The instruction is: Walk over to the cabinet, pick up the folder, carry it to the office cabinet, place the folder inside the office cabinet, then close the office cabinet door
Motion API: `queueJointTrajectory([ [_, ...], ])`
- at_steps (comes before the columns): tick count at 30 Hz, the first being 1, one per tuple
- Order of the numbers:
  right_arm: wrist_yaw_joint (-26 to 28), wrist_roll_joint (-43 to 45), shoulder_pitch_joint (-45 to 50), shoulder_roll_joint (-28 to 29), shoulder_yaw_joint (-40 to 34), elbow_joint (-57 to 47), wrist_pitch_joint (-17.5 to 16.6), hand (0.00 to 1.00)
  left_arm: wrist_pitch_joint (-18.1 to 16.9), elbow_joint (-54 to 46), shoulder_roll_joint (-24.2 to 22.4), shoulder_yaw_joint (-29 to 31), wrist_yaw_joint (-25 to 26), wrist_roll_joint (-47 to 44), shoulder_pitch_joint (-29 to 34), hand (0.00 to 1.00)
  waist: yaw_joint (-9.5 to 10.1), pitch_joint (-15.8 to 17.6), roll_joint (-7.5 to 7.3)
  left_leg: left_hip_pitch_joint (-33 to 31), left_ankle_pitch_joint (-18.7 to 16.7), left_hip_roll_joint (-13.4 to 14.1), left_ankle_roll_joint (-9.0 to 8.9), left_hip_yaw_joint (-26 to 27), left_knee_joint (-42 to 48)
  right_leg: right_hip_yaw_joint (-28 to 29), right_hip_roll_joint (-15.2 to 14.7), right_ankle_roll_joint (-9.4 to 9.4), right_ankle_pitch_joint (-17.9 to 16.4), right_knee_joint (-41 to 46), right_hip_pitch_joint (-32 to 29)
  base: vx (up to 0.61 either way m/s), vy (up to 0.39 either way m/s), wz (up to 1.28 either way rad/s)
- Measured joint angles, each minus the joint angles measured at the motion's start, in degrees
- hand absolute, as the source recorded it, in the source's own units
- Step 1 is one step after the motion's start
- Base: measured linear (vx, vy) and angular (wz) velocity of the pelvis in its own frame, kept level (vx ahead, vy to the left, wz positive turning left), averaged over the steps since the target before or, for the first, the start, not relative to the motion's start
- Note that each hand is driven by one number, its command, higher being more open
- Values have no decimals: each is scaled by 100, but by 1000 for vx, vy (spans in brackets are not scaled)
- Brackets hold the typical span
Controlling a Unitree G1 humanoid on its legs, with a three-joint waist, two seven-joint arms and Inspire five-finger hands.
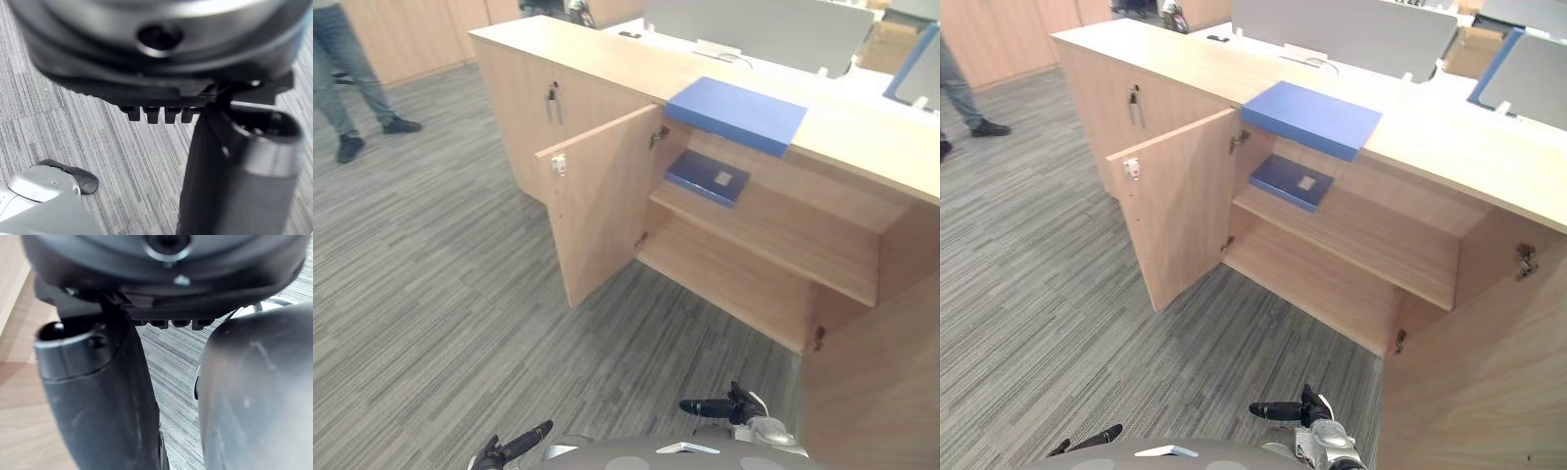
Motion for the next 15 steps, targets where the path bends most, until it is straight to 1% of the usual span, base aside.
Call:
queueJointTrajectory([
  [1,32,1,-59,-19,-76,-1,9,100,3,-1,-45,5,-8,27,-6,100,-34,54,89,81,-22,152,-37,76,-58,-173,248,3,-69,-380,-107,233,-67,-34],
  [2,62,8,-110,-26,-107,-9,13,100,3,-10,-74,2,-17,31,-18,100,-69,92,147,155,-66,332,-109,152,-82,-321,489,42,-33,-850,-239,187,-67,-31],
  [3,75,9,-129,-22,-105,-9,15,100,3,-11,-82,1,-20,32,-18,100,-85,94,150,199,-87,396,-146,191,-113,-375,581,76,16,-1118,-316,204,-89,-29],
  [4,82,7,-144,5,-103,-9,14,100,3,-12,-98,-2,-25,36,-17,100,-101,98,116,327,-114,462,-217,275,-239,-413,709,203,226,-1743,-441,228,-132,-27],
  [5,84,5,-154,33,-105,-10,14,100,3,-18,-117,-1,-37,42,-25,100,-118,107,39,449,-179,463,-351,348,-348,-383,751,215,597,-2412,-538,248,-160,-25],
  [6,87,4,-150,50,-107,-10,16,100,3,-28,-129,5,-45,51,-27,100,-127,104,-23,487,-248,438,-409,362,-370,-332,732,213,761,-2711,-550,358,-282,-26],
  [7,140,9,-142,77,-224,-11,40,100,15,-39,-113,96,-117,26,-45,100,-137,101,-131,674,-486,444,-552,358,-380,-189,748,15,1522,-2846,-621,480,-368,-13],
  [8,168,3,-143,33,-350,-53,38,100,17,-1,-185,98,-90,-1,-135,100,-161,81,19,706,-556,604,-526,328,-425,-277,910,-211,1263,-2654,-670,566,-424,-16],
  [9,162,-5,-153,-42,-401,-79,40,100,7,-29,-280,90,-135,-23,-226,100,-133,83,200,726,-540,803,-499,194,-450,-315,1130,-312,998,-2515,-723,427,-305,-10],
  [10,163,-7,-156,-50,-418,-85,45,100,4,-31,-294,87,-171,-23,-235,100,-135,79,228,731,-517,867,-489,115,-438,-319,1197,-321,920,-2464,-737,341,-244,-26],
  [11,157,-7,-146,-51,-433,-102,73,100,4,-38,-294,82,-216,-24,-245,100,-155,56,242,742,-424,981,-503,-16,-378,-323,1335,-332,788,-2435,-711,322,-231,-21],
  [13,142,-6,-117,-52,-431,-106,122,100,11,-45,-296,75,-220,-27,-306,100,-184,49,228,666,-364,1107,-493,-164,-61,-364,1448,-333,649,-2475,-585,297,-197,-4],
  [14,130,-4,-59,-65,-428,-105,142,100,11,-49,-331,69,-216,-79,-374,100,-198,40,217,510,-332,1209,-530,-257,420,-405,1536,-323,574,-2582,-415,225,-132,13],
  [15,99,-2,-12,-102,-385,-74,159,100,10,-83,-331,65,-218,-159,-388,100,-210,-9,191,195,-312,1335,-562,-311,1236,-419,1658,-345,544,-2800,-207,207,-117,9],
])
